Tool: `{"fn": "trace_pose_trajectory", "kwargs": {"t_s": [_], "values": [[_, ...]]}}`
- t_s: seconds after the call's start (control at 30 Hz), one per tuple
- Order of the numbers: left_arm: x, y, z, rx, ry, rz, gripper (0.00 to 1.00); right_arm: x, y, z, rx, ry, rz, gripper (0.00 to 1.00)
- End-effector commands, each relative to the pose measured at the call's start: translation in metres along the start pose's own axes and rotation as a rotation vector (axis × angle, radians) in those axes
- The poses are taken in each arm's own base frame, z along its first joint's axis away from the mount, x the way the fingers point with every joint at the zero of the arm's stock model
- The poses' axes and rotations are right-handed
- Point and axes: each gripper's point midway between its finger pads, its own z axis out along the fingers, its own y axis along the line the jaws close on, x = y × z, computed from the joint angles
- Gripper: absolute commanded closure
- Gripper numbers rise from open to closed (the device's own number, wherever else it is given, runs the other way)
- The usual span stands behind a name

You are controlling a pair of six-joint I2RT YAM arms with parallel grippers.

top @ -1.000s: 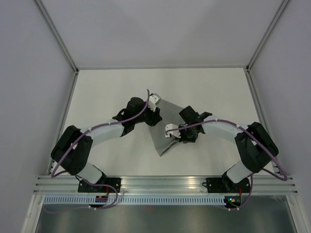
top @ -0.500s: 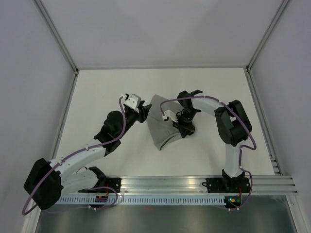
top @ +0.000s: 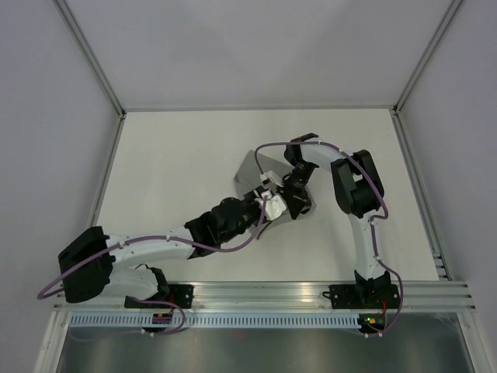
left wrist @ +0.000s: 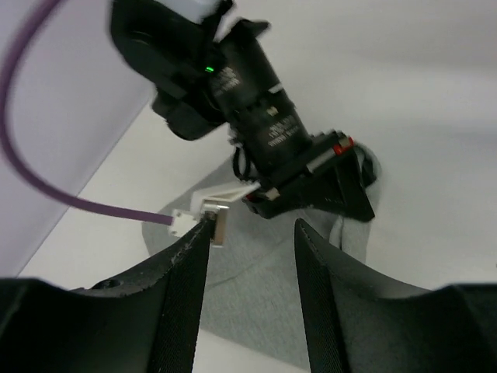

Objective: Fold the napkin, place the utensils inside, and roll it up
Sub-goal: Roll the napkin with the utensil

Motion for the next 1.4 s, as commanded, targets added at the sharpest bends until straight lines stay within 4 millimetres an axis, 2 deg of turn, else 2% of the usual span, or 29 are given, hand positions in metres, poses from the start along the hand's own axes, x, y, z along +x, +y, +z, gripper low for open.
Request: {"fn": "trace_pose_trajectory", "kwargs": {"t_s": [0.0,0.1,0.27,0.5,0.73,0.83,1.0,1.1,1.3,1.37], "values": [[0.018,-0.036,0.016,0.069,0.08,0.167,0.46,0.011,-0.001,0.018,-0.093,0.029,0.037,0.99],[0.035,-0.064,0.028,0.132,0.119,0.212,0.45,0.013,-0.003,0.023,-0.111,0.039,0.062,1.0],[0.061,-0.089,0.043,0.192,0.166,0.254,0.43,0.014,-0.008,0.025,-0.117,0.041,0.084,1.0],[0.085,-0.093,0.057,0.236,0.203,0.24,0.4,0.015,-0.011,0.026,-0.113,0.037,0.101,1.0],[0.099,-0.111,0.058,0.327,0.237,0.23,0.39,0.013,-0.014,0.027,-0.102,0.03,0.113,0.99],[0.107,-0.111,0.06,0.332,0.258,0.216,0.4,0.014,-0.015,0.028,-0.106,0.031,0.121,1.0],[0.123,-0.101,0.062,0.301,0.292,0.175,0.41,0.015,-0.015,0.029,-0.111,0.026,0.125,0.99],[0.127,-0.096,0.063,0.298,0.297,0.147,0.41,0.016,-0.015,0.03,-0.114,0.027,0.129,1.0],[0.14,-0.101,0.062,0.347,0.332,0.093,0.48,0.016,-0.016,0.03,-0.111,0.017,0.136,1.0],[0.143,-0.103,0.063,0.358,0.342,0.082,0.55,0.015,-0.016,0.03,-0.111,0.013,0.137,1.0]]}}
